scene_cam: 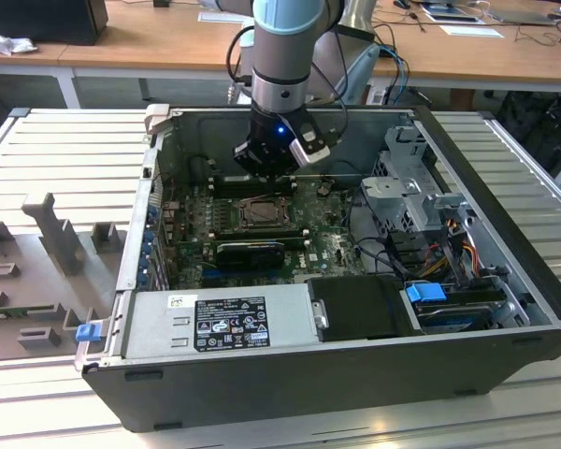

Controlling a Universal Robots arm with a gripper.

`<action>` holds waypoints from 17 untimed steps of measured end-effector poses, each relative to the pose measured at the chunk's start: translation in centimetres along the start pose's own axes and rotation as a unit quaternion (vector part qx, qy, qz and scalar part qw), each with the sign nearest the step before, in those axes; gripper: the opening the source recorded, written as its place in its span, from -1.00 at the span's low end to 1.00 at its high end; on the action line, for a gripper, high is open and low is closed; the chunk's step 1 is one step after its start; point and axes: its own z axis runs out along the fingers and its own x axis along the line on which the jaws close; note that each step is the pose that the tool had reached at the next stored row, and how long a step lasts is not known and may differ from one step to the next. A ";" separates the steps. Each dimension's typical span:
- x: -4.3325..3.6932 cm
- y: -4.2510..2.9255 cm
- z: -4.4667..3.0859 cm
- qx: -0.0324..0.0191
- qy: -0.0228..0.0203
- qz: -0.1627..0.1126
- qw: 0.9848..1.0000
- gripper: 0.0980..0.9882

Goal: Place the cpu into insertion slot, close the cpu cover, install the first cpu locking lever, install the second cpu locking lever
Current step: 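Install the first cpu locking lever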

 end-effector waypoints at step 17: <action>-0.37 -0.45 0.59 0.000 0.000 0.000 1.000 -0.98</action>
